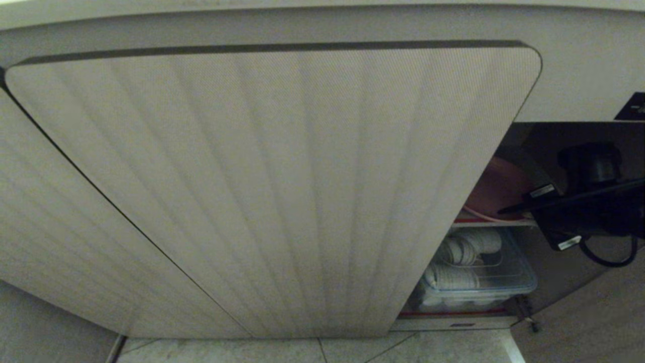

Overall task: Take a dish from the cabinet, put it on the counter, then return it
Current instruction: Put it back into the cabinet

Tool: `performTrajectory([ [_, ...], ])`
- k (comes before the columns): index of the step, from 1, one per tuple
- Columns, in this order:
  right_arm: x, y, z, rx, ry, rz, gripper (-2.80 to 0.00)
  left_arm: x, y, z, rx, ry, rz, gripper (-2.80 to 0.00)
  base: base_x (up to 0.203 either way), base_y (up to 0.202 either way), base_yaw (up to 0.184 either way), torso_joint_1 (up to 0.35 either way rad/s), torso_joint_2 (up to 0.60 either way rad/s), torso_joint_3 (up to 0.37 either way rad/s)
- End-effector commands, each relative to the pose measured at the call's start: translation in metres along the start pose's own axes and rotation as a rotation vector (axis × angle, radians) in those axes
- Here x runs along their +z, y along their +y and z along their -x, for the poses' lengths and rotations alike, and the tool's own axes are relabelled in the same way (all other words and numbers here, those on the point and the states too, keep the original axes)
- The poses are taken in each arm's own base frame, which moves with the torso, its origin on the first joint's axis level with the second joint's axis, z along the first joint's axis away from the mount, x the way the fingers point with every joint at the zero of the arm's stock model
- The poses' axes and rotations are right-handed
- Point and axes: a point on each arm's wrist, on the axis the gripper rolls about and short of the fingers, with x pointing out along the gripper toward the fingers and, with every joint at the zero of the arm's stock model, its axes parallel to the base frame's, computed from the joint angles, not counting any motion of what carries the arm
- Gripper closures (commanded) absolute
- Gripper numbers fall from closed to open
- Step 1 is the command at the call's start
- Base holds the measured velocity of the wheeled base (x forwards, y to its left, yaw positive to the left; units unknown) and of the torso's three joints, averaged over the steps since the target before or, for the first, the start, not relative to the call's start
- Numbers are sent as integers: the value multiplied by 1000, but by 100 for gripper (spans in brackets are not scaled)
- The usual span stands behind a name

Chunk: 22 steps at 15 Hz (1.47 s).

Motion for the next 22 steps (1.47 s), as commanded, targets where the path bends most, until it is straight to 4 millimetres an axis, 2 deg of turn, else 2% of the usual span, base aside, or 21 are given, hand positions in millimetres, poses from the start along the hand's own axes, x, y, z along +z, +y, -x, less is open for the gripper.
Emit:
performTrajectory([
  [1,0,0,-2,-3,0,-7,0,0,0,0,0,-1,1,0,0,0,0,0,0,0],
  [7,0,0,-3,-3,1,-9,0,0,0,0,0,-1,0,0,0,0,0,0,0,0],
  [8,0,0,-3,-3,1,-9,-280,0,0,0,0,-1,1,0,0,0,0,0,0,0],
  [22,1,1,0,-7,-41,-17,-280,0,0,0,0,-1,-1,0,0,0,0,0,0,0],
])
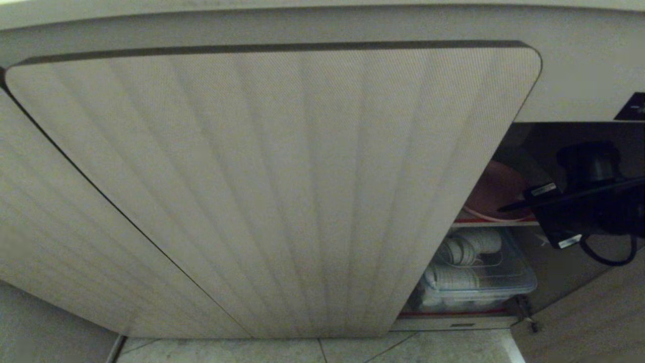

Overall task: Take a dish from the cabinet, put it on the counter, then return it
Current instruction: Put it back into the cabinet

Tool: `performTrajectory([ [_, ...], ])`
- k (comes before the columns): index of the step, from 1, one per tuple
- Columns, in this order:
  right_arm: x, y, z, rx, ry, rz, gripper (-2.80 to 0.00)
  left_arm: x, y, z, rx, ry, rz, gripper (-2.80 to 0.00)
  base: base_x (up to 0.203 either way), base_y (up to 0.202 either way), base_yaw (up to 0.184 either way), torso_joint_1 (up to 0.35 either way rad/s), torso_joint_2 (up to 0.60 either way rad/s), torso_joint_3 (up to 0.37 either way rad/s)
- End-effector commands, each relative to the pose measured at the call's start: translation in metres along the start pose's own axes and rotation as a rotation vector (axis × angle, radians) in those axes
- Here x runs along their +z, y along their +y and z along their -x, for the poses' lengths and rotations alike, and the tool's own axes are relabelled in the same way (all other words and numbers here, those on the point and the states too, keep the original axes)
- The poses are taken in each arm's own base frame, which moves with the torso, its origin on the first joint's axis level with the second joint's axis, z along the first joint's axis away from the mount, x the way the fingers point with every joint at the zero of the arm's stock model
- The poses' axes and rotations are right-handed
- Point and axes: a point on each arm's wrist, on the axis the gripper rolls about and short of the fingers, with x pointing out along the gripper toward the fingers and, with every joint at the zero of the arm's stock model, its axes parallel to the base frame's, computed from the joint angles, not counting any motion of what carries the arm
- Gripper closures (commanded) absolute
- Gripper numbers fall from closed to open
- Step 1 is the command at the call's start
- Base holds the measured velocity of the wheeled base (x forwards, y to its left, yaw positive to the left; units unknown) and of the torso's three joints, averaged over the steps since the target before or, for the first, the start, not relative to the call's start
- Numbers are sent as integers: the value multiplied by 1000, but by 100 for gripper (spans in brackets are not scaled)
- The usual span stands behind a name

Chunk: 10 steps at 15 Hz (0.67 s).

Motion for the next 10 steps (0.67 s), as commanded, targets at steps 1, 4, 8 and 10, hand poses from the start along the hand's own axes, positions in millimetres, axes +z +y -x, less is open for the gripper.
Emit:
performTrajectory([
  [1,0,-1,2,0,-5,-1,-280,0,0,0,0,-1,0,0,0,0,0,0,0,0],
  [4,0,-3,5,-2,-13,39,-280,0,0,0,0,-1,1,0,0,0,0,0,0,0],
  [8,1,-5,10,1,-16,70,-280,0,0,0,0,-1,1,0,0,0,0,0,0,0],
  [10,0,-6,13,2,-16,74,-280,0,0,0,0,-1,1,0,0,0,0,0,0,0],
])
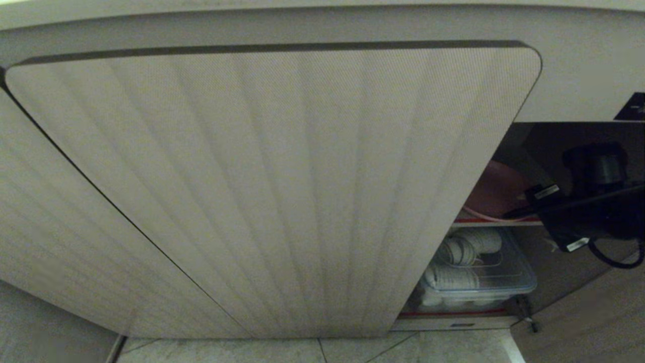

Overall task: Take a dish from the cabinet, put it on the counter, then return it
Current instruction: Put it back into the cabinet

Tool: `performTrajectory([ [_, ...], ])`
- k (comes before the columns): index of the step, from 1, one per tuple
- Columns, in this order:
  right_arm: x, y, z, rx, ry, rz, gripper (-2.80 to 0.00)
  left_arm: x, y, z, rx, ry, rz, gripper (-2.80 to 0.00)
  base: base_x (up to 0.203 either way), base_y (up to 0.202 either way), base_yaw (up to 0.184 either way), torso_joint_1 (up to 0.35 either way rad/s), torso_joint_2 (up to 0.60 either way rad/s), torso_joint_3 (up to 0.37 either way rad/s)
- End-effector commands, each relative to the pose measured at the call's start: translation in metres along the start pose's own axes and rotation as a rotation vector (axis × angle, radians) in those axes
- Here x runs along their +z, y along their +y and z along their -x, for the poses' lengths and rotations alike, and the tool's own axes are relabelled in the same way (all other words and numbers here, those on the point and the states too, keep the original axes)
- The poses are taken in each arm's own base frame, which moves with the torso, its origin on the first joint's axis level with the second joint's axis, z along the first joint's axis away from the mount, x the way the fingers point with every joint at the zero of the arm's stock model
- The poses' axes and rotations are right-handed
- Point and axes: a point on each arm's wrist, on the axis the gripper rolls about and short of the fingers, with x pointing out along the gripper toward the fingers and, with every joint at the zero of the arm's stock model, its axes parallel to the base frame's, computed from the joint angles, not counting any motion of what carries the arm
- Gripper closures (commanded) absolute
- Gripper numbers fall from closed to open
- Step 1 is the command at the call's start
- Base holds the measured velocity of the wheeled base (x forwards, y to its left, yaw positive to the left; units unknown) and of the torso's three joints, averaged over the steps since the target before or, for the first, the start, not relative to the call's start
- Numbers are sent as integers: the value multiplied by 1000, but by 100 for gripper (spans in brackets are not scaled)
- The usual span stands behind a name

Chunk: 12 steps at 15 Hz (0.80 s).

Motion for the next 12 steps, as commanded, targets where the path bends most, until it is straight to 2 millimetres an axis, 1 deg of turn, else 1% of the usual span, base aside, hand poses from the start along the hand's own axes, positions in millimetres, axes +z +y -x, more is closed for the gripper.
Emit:
performTrajectory([
  [1,0,-2,5,3,-1,-4,-280,0,0,0,0,-1,0,0,0,0,0,0,0,0],
  [3,-2,-7,7,-6,1,35,-280,0,0,0,0,-1,-1,0,0,0,0,0,0,0],
  [12,-4,-15,15,25,-17,147,-280,0,0,0,0,-1,-1,0,0,0,0,0,0,0],
])
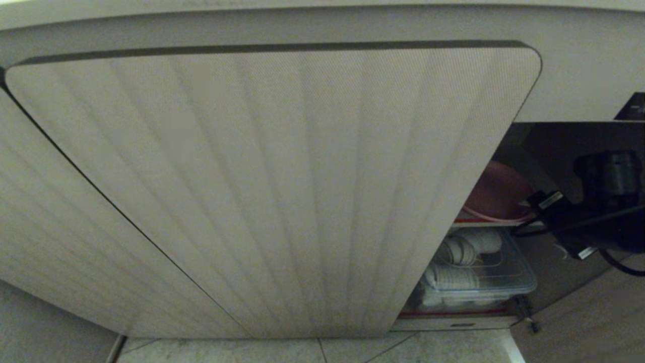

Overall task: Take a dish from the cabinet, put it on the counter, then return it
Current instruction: Put it back into the cabinet

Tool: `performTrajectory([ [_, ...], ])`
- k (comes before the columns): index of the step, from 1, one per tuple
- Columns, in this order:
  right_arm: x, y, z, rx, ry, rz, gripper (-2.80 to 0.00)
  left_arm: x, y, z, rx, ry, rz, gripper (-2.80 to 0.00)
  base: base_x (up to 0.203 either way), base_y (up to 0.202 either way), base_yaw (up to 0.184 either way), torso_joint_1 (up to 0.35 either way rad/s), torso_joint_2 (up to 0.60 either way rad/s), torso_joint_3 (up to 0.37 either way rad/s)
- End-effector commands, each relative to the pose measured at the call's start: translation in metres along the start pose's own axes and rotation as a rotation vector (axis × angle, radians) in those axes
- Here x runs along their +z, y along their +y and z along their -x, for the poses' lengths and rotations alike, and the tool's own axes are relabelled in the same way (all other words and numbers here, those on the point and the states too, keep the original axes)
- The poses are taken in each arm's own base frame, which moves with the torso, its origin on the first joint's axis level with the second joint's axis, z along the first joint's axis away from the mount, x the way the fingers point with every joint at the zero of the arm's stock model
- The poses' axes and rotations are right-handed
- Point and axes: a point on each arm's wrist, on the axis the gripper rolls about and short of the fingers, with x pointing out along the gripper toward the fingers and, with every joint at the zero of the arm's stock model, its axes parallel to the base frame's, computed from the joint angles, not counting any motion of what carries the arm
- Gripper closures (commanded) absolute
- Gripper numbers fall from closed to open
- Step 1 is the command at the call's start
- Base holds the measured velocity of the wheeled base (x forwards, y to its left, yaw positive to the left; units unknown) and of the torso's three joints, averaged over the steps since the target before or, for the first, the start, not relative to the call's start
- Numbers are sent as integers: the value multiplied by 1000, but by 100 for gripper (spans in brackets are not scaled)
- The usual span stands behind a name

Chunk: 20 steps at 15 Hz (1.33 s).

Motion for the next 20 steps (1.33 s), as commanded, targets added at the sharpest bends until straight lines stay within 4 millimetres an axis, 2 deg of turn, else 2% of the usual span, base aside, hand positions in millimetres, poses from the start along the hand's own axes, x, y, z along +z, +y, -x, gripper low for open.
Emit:
performTrajectory([
  [1,-1,-2,3,2,-3,15,-280,0,0,0,0,-1,-1,0,0,0,0,0,0,0],
  [8,-4,-8,7,47,-60,209,-280,0,0,0,0,-1,0,0,0,0,0,0,0,0],
  [20,-8,-16,17,141,-174,431,-280,0,0,0,0,-1,1,0,0,0,0,0,0,0],
])
